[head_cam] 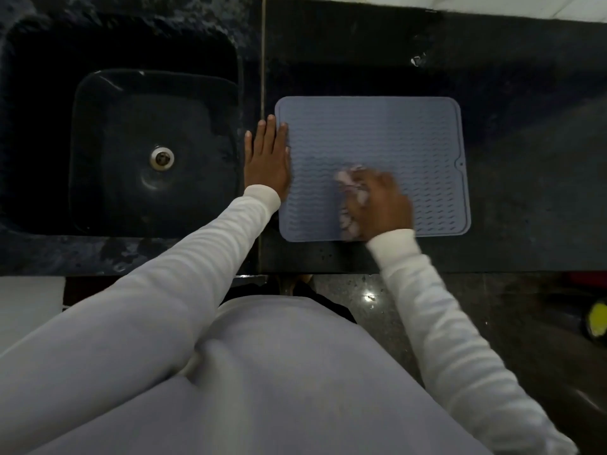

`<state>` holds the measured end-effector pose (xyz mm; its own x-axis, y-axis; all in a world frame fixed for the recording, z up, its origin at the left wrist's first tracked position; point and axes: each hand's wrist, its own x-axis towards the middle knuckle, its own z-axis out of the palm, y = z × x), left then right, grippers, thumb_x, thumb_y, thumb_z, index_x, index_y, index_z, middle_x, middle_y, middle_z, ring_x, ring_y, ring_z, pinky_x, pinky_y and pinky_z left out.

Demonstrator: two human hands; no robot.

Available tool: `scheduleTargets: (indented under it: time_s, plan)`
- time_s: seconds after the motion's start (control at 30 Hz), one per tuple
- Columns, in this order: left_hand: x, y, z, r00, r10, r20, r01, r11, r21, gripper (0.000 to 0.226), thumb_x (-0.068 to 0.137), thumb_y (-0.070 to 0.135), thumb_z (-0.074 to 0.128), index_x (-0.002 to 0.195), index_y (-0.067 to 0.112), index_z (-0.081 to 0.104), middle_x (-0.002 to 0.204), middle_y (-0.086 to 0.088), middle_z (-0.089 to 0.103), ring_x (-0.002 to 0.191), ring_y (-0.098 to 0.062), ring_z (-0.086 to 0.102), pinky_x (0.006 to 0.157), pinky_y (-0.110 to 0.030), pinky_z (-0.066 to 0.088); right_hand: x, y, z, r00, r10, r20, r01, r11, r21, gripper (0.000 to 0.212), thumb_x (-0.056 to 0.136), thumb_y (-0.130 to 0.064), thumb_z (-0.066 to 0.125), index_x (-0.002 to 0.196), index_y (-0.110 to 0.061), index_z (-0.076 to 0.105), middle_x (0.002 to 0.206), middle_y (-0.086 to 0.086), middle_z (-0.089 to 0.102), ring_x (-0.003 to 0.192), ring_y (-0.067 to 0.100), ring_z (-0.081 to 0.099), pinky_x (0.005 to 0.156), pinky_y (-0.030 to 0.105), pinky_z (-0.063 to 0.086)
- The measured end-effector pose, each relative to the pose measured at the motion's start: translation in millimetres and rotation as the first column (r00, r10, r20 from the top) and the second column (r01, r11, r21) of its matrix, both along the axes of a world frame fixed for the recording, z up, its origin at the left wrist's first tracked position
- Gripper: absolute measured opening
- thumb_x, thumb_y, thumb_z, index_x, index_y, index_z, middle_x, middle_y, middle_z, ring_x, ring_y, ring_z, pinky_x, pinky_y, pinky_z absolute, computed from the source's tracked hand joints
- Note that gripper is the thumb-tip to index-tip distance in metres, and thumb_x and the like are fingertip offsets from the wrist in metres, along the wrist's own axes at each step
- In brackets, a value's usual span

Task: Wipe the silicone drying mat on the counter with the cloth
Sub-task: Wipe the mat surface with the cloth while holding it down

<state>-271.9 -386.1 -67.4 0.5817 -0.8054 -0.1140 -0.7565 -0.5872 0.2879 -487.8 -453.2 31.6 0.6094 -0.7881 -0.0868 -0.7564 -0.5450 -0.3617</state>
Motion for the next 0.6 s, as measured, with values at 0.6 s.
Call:
scheduleTargets:
  time_s: [0.6]
  plan:
    - [4.8,0.3,0.3,0.997,-0.057,0.058,0.056,0.998,0.028,0.054,0.106,0.028,0.016,0.157,0.014,0.009,0.165,-0.01,0.005,0.152,-0.027,0.002,0.123,-0.044,-0.006,-21.9,28.8,-48.5,0.987,0.135,-0.083,-0.144,0.984,-0.107,0.038,0.083,-0.035,0.065,0.12,-0.025,0.063,0.092,0.017,0.059,0.051,0.034,0.059,0.041,0.036,0.047]
